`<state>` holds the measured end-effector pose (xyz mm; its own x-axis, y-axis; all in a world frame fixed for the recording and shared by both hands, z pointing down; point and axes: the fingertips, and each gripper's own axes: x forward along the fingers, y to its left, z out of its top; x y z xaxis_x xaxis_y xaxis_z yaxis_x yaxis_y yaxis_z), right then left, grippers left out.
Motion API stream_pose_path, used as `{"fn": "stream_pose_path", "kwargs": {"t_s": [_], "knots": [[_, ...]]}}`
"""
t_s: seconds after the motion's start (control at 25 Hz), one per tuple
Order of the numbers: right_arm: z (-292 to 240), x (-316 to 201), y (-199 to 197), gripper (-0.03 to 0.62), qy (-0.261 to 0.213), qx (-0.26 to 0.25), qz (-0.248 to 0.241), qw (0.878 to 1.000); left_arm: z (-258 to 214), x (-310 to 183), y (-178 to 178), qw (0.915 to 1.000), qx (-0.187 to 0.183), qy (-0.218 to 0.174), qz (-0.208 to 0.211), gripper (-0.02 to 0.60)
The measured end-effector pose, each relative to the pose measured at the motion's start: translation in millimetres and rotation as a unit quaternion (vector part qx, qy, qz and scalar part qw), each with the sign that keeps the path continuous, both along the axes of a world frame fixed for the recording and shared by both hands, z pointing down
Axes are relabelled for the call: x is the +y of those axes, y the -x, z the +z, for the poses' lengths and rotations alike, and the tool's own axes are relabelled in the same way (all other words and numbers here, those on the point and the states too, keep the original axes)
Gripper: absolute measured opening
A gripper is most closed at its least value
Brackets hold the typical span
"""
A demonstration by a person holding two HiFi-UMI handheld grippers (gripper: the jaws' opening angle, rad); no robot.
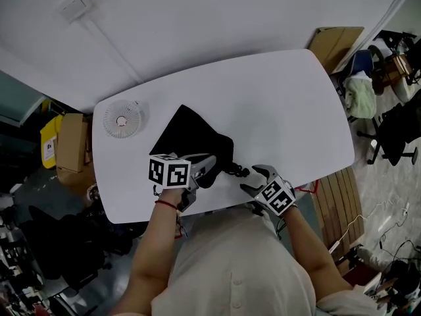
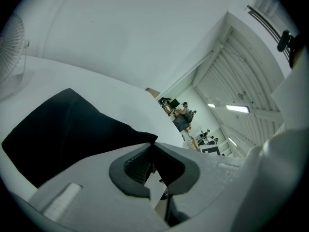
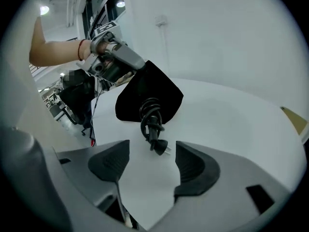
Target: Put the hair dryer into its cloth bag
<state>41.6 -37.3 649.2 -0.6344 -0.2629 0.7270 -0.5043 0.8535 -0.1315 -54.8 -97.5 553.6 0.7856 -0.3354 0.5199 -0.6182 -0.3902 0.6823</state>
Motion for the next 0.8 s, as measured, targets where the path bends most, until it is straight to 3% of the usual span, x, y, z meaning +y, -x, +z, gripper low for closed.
{"fn": "stream_pose_path", "kwargs": {"t_s": [0.12,0.2,0.4,0.8], "knots": [[3,-3,9,0.259,-0.029,0.0,-0.018,0.999,0,-3,5,0.9999,0.002,0.004,-0.01,0.025],[7,-9,16,0.202,-0.059,0.027,-0.041,0.997,0,-4,6,0.9999,0.003,0.006,-0.014,0.025],[11,-13,22,0.16,-0.096,0.074,-0.1,0.988,-2,-4,6,0.9998,0.002,0.007,-0.017,0.025],[-25,-18,52,0.152,-0.087,0.033,-0.076,0.993,-16,0,-3,0.9995,0.03,-0.002,-0.01,0.025]]}}
